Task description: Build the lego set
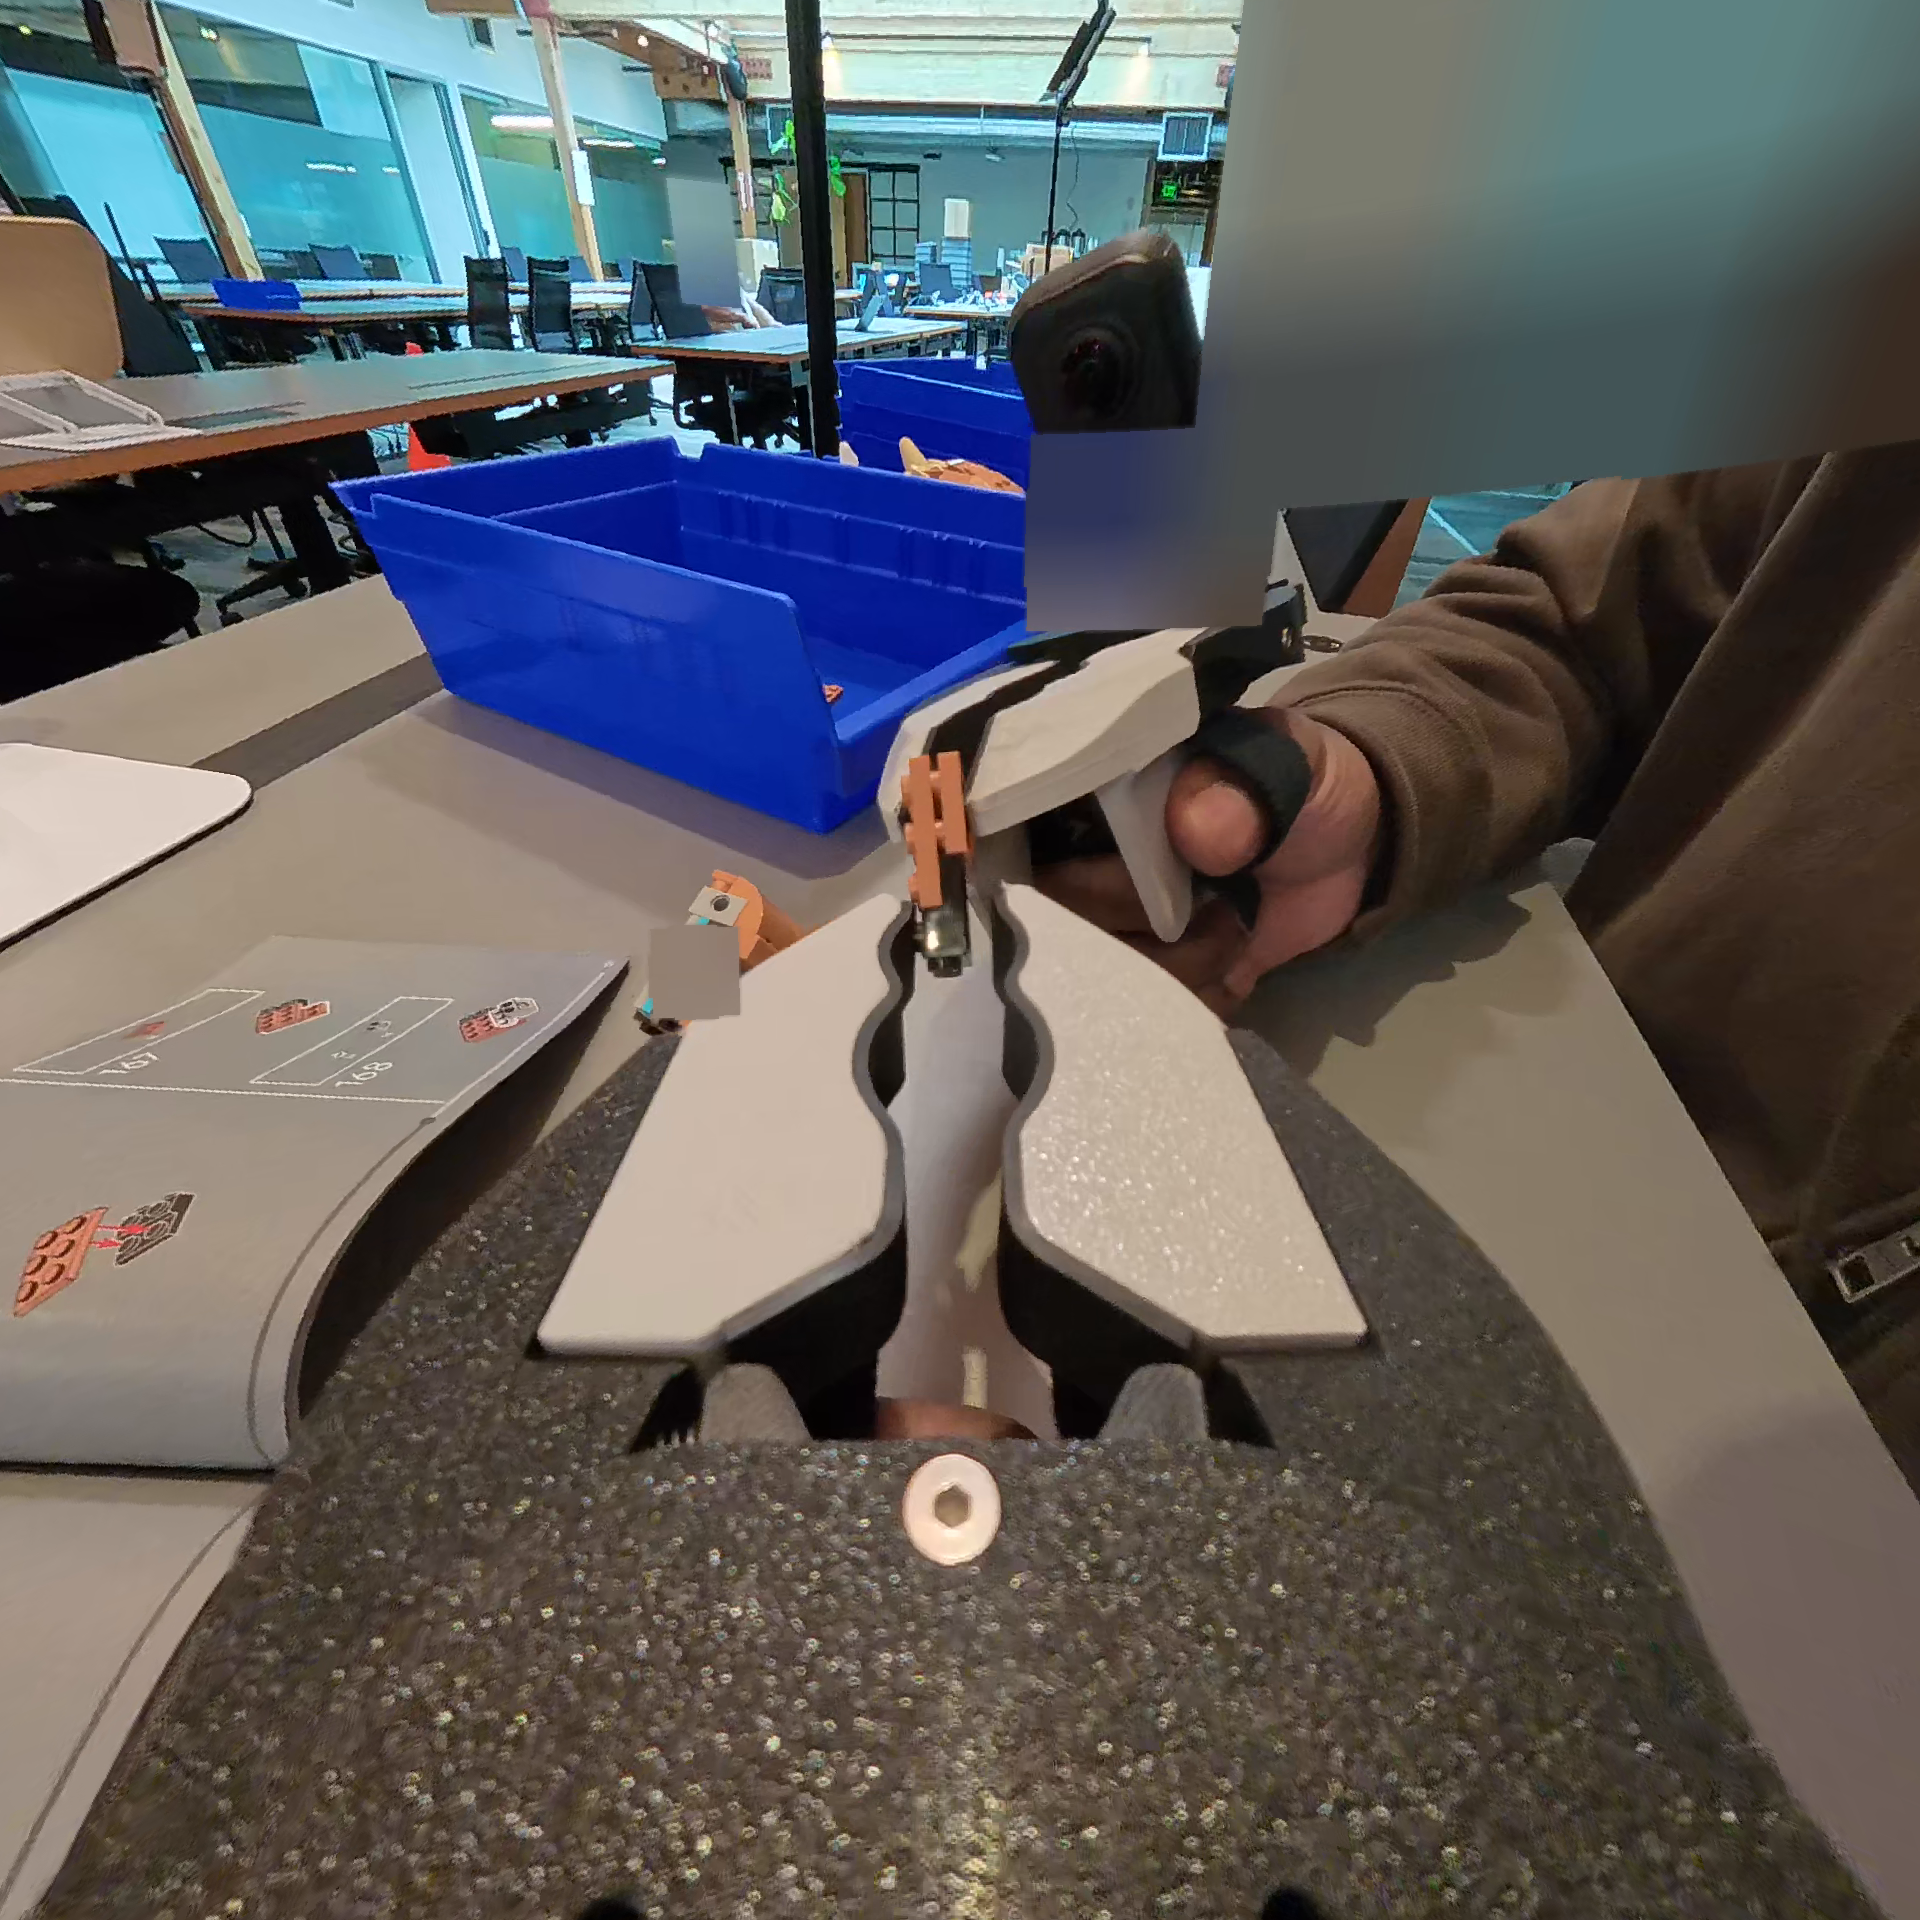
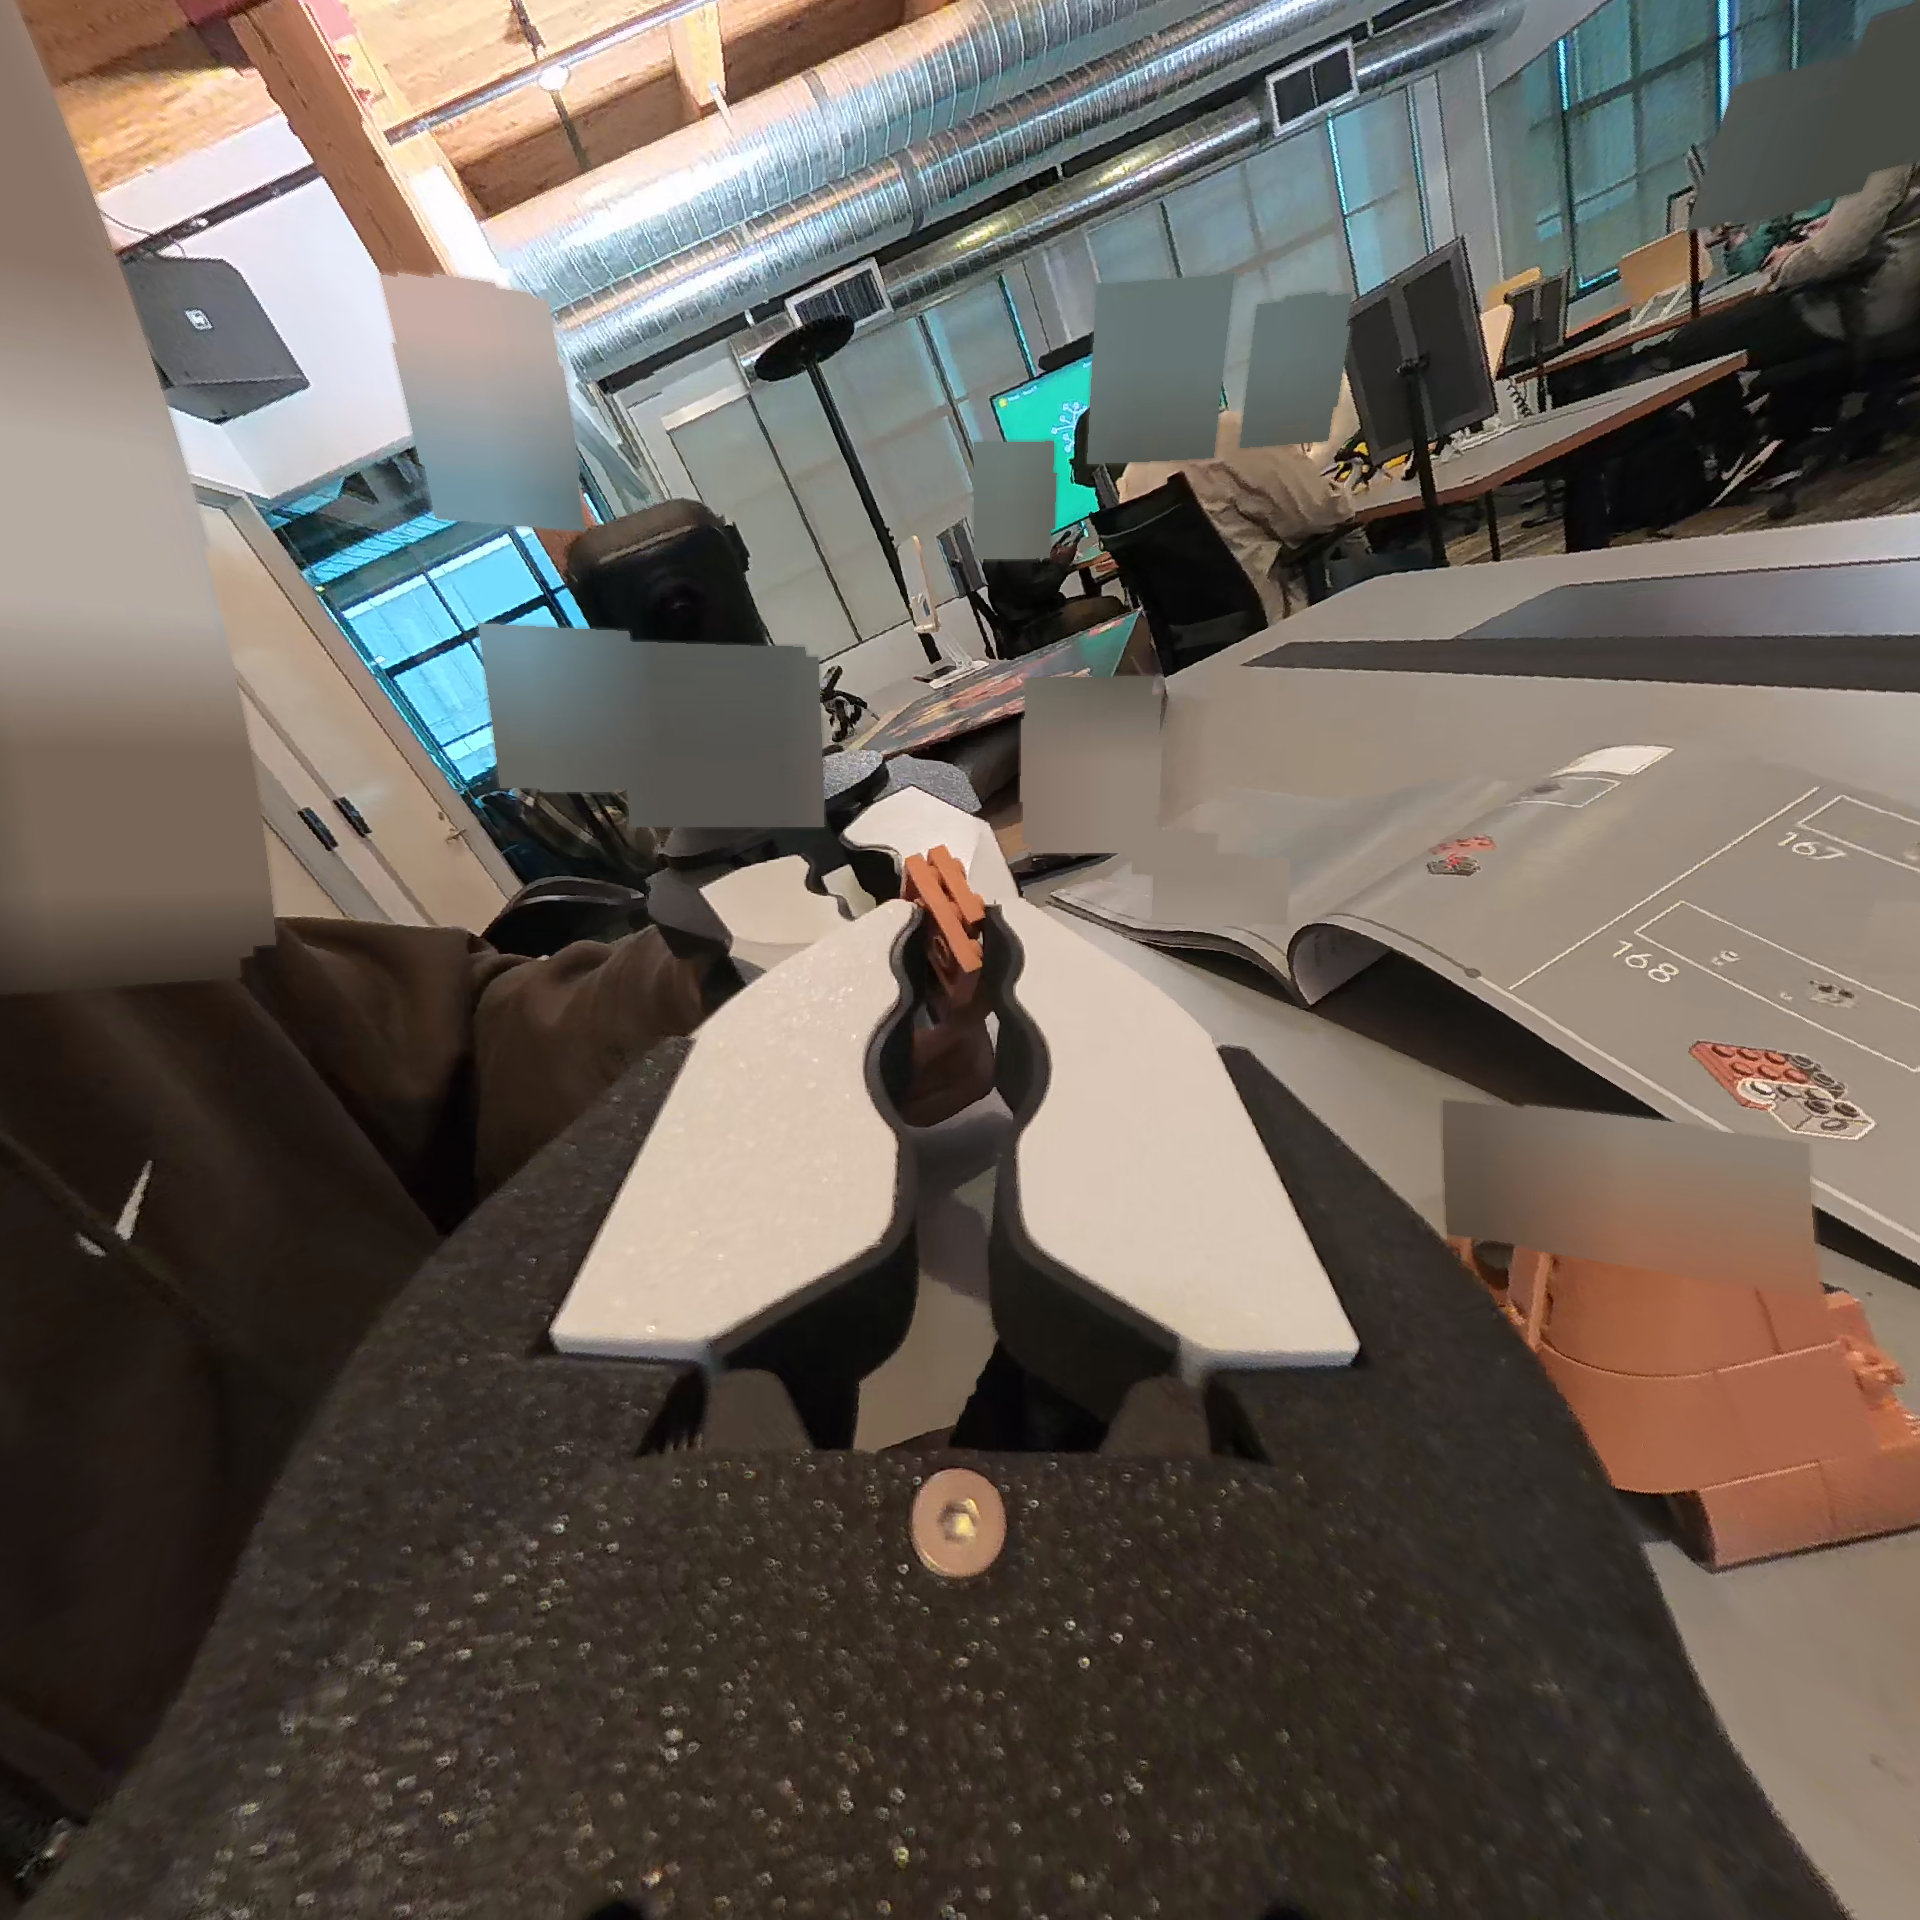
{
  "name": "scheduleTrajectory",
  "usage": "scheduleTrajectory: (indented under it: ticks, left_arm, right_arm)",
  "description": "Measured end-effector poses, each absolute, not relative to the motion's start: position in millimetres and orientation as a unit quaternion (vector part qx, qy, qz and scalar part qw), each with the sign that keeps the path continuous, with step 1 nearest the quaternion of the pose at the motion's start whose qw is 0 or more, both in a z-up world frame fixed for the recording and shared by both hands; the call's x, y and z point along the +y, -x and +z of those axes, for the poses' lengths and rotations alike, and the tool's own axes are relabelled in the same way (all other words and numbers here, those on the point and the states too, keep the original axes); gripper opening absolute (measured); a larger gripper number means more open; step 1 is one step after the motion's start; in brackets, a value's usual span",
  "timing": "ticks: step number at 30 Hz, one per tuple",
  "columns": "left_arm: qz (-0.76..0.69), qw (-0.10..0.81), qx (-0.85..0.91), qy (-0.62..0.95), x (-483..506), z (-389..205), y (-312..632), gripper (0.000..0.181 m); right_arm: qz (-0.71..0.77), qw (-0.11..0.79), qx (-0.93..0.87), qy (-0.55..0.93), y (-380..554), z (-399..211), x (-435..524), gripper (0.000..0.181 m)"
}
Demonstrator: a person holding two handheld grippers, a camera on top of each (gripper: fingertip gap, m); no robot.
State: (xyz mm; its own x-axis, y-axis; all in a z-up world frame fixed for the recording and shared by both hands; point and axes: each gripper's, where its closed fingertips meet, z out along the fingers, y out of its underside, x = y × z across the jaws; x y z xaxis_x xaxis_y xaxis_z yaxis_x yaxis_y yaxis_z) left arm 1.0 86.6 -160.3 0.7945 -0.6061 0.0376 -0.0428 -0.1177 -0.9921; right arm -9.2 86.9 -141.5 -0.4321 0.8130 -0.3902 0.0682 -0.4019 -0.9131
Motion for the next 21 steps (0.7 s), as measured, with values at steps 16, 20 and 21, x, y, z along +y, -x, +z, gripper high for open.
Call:
scheduleTrajectory:
  ticks: [16, 20, 21]
  left_arm:
    - [-0.099, 0.672, 0.314, 0.663, 77.5, -142.7, -2.5, 0.014]
    - [-0.030, 0.672, 0.354, 0.650, 75.2, -142.0, -1.1, 0.012]
    - [-0.021, 0.672, 0.360, 0.647, 74.5, -141.7, -0.6, 0.012]
  right_arm:
    - [0.610, 0.386, -0.574, 0.386, 4.3, -134.6, 75.5, 0.010]
    - [0.591, 0.405, -0.593, 0.368, 3.4, -133.9, 72.3, 0.010]
    - [0.588, 0.408, -0.596, 0.364, 3.2, -133.8, 71.7, 0.010]
